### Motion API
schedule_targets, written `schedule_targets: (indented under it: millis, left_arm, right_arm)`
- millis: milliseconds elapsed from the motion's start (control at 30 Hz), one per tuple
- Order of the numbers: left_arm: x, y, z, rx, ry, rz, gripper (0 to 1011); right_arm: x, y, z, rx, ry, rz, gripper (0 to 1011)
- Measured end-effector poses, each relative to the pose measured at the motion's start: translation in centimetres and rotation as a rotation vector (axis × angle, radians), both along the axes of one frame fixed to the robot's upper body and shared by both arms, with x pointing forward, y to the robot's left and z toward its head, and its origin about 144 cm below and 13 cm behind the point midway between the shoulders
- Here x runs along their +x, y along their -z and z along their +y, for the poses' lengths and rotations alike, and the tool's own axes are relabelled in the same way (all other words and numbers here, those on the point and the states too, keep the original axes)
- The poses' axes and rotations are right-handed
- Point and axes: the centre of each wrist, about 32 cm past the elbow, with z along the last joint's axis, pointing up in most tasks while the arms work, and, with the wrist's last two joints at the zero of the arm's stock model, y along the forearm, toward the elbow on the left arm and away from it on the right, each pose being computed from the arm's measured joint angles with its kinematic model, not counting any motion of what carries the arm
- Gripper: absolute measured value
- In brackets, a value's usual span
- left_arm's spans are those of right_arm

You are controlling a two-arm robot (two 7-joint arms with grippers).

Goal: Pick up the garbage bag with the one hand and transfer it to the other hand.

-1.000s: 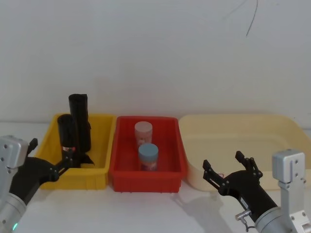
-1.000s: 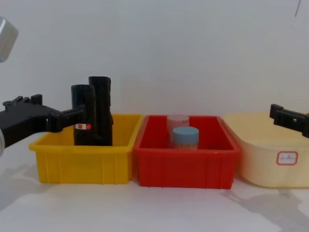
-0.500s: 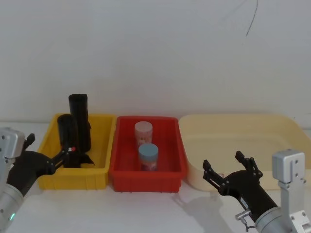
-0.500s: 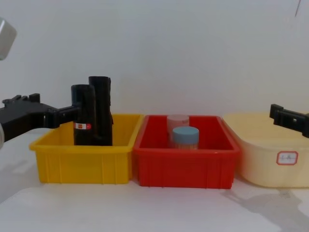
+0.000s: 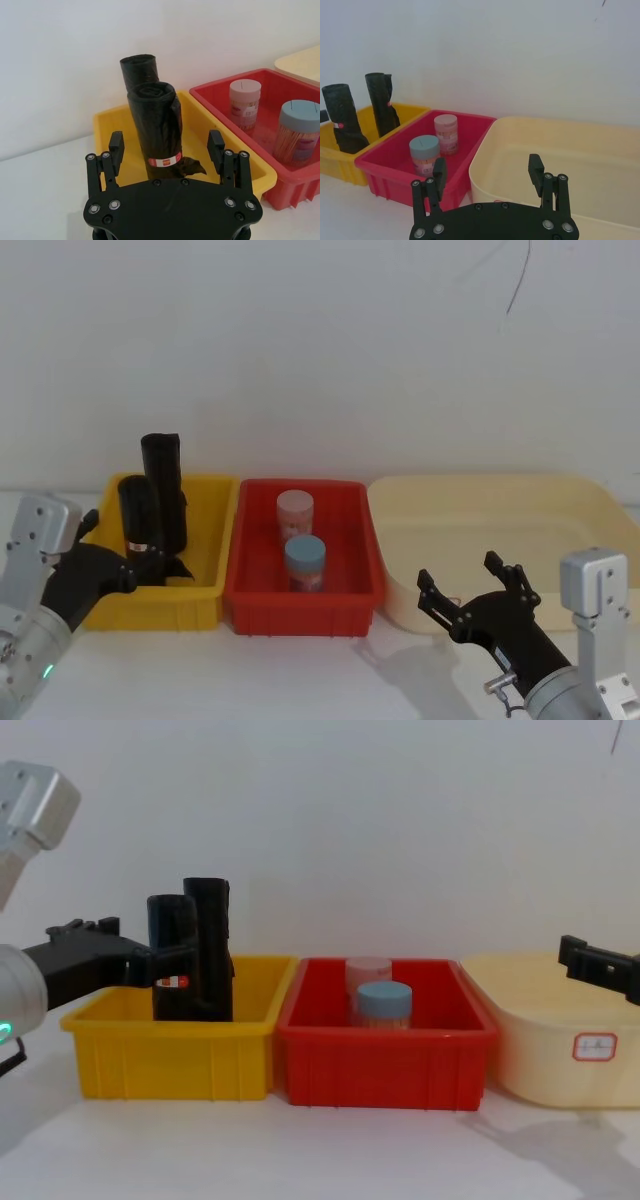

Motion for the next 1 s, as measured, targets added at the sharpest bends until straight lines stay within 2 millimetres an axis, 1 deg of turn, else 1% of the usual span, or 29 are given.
schedule_targets:
  millis: [267, 867, 1000]
  left_arm:
    - [1.1, 0.0, -0.6, -0.003, 0.011, 0.006, 1001]
    - [3.4, 0.1, -1.1, -0.015, -0.005, 0.02, 1001]
    - [3.8, 0.1, -1.2, -0.017, -0.008, 0.023, 938]
  right_arm:
    - [0.0, 0.0, 0.0, 0.0, 0.0, 0.0, 1000]
    - [0.0, 0.0, 0.0, 0.0, 0.0, 0.0, 999]
    - [0.0, 0.0, 0.0, 0.0, 0.0, 0.0, 999]
